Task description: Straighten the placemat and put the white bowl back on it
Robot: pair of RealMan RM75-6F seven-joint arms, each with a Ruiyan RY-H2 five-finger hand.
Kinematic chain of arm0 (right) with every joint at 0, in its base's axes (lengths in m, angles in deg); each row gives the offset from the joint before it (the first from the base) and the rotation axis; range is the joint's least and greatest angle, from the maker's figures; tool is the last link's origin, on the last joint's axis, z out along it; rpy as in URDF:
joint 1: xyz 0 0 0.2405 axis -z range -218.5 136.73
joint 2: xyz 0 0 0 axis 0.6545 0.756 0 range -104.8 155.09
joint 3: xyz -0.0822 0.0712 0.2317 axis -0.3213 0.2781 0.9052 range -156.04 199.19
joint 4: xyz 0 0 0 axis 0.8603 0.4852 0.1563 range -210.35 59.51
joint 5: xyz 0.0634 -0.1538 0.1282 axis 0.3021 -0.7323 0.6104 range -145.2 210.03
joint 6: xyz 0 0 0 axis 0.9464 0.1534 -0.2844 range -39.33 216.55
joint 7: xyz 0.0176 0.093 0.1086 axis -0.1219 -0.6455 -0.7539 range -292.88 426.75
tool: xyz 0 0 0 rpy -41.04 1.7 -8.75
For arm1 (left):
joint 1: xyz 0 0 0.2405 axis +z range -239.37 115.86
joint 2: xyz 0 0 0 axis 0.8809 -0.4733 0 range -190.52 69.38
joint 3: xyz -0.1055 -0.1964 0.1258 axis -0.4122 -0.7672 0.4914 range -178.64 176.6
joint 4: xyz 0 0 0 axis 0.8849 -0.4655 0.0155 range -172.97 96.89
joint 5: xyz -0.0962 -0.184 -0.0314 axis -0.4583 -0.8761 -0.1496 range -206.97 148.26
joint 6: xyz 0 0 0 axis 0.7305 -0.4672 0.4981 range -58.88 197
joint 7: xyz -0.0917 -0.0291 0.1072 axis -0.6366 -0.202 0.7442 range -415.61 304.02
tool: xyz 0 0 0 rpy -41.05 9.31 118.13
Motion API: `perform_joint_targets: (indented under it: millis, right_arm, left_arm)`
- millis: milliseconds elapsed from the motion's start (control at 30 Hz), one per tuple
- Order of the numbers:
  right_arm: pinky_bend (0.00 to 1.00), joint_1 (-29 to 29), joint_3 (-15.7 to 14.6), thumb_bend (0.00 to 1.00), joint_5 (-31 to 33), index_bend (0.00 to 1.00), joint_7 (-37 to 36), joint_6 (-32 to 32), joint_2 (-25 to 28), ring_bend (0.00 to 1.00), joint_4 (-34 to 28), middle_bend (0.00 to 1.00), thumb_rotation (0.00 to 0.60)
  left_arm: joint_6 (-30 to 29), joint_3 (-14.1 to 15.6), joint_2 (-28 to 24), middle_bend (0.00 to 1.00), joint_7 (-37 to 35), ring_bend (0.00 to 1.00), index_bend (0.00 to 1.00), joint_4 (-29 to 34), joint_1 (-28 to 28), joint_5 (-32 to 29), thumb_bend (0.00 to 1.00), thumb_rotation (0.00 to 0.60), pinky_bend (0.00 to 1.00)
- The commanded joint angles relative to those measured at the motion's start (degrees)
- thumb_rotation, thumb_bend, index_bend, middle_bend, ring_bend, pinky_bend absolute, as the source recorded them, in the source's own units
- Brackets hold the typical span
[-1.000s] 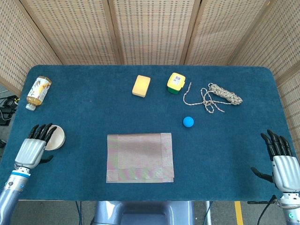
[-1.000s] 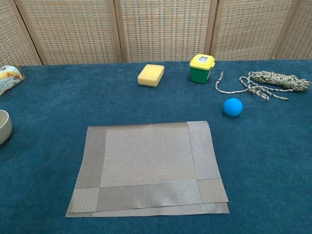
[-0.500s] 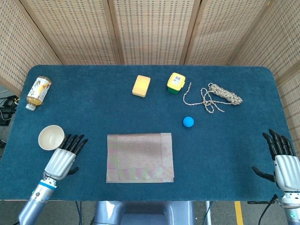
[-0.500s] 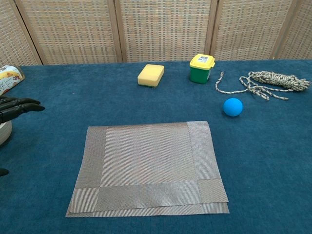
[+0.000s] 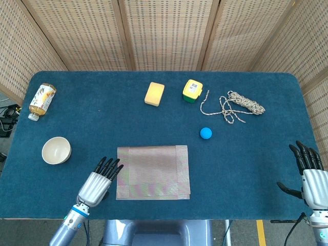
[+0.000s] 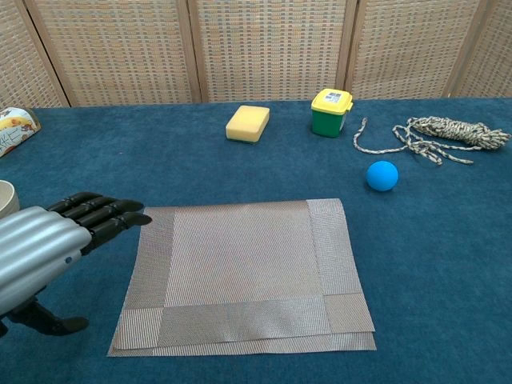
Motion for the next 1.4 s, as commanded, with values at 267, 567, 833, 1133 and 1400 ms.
perform_joint_targets:
  millis: [267,567,833,1133,1400]
  right_arm:
    - [0.00,0.1,0.1,0.14,0.0,0.00,-1.5,0.2,0.5,0.00,0.1,0.00,0.600]
    - [0.00,0.2,-0.1,0.14,-0.6,0.00,-1.8,0.6,0.7,0.00,-0.1,0.00,0.600]
    - [0.00,0.3,0.0,0.14,-0.6,0.00,-2.4,0.8,1.0,0.00,-0.2,0.00,0.600]
    - [0.00,0.4,-0.1,0.14,-0.8,0.00,-2.3,0.8,0.9,0.00,-0.3,0.00,0.600]
    - [0.00,0.3,-0.1,0.14,-0.7,0.00,-2.5,0.7,1.0,0.00,-0.2,0.00,0.600]
  left_arm:
    - [2.2,0.3,4.1,0.00,4.9,0.00,0.07,-0.9,-0.5,-1.5,0.15,0.600,0.00]
    - [2.8,0.8,5.1,0.00,5.5,0.00,0.08,-1.5,-0.7,-1.9,0.15,0.600,0.00]
    - [2.2,1.8,5.2,0.00,5.5,0.00,0.08,-1.7,-0.4,-1.3,0.15,0.600,0.00]
    - [2.2,2.0,4.9,0.00,4.5,0.00,0.08,-2.2,-0.3,-1.4,0.15,0.600,0.00]
    - [2.3,1.2,5.9,0.00,2.9,0.00,0.12,-3.1,-1.0,-0.8,0.15,0.600,0.00]
